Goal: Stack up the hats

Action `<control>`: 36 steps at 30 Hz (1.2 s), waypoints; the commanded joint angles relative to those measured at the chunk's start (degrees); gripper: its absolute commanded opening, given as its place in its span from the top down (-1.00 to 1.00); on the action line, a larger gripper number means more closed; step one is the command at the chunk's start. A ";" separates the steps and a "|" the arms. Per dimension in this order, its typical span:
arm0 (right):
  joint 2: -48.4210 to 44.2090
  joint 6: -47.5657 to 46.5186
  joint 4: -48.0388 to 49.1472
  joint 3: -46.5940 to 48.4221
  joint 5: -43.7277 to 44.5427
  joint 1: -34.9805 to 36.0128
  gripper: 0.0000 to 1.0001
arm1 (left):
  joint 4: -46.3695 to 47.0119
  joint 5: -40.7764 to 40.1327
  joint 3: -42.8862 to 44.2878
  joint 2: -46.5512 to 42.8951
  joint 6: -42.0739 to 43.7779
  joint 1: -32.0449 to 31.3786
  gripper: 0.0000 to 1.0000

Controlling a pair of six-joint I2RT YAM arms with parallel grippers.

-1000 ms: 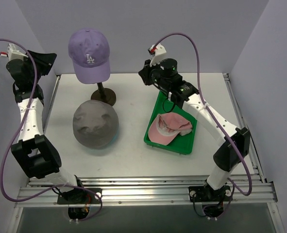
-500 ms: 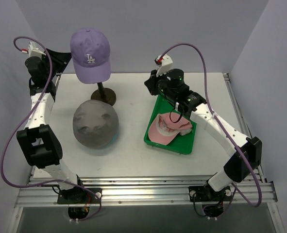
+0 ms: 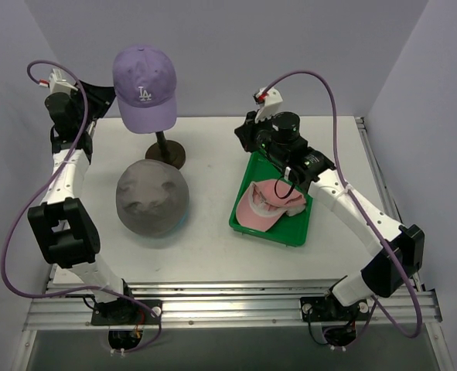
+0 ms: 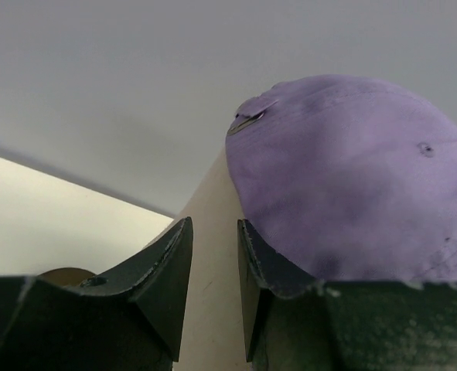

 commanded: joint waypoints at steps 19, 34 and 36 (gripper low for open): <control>-7.36 9.31 -8.58 -15.25 18.19 -3.37 0.30 | -33.31 -11.92 -8.64 -32.29 15.85 -4.94 -0.88; -8.86 31.17 -3.83 -28.35 18.53 1.10 0.10 | -33.67 -29.86 -28.41 -47.25 25.52 -43.20 -0.88; -7.29 34.79 -6.28 -26.17 24.94 4.26 0.08 | -32.71 -30.38 -30.69 -46.99 26.06 -44.35 -0.88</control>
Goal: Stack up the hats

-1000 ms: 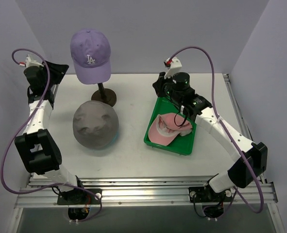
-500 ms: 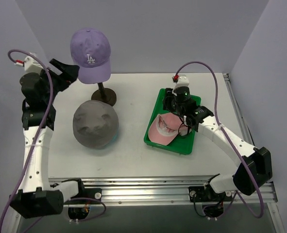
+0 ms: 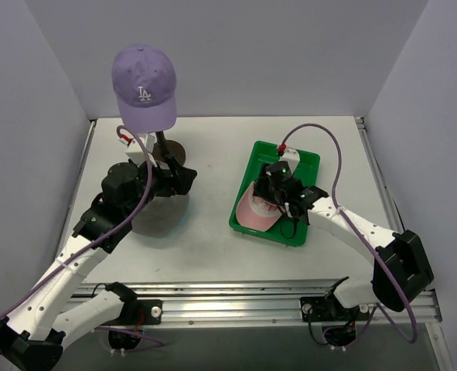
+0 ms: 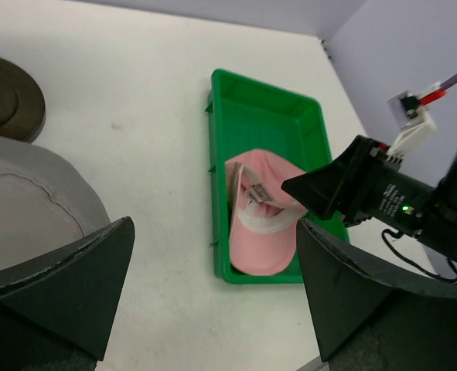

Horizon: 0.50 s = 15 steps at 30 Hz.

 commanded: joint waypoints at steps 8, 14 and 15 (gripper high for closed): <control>13.68 20.82 -15.29 14.30 17.31 8.84 0.09 | 10.95 -5.04 -12.40 -2.06 4.82 -4.24 -0.88; 15.80 24.87 -14.60 13.78 18.20 9.64 0.10 | 13.07 -3.01 -14.00 -5.12 5.96 -5.72 -0.88; 16.68 25.31 -14.77 14.13 18.20 9.90 0.11 | 13.52 -5.10 -15.48 -7.66 6.14 -5.99 -0.88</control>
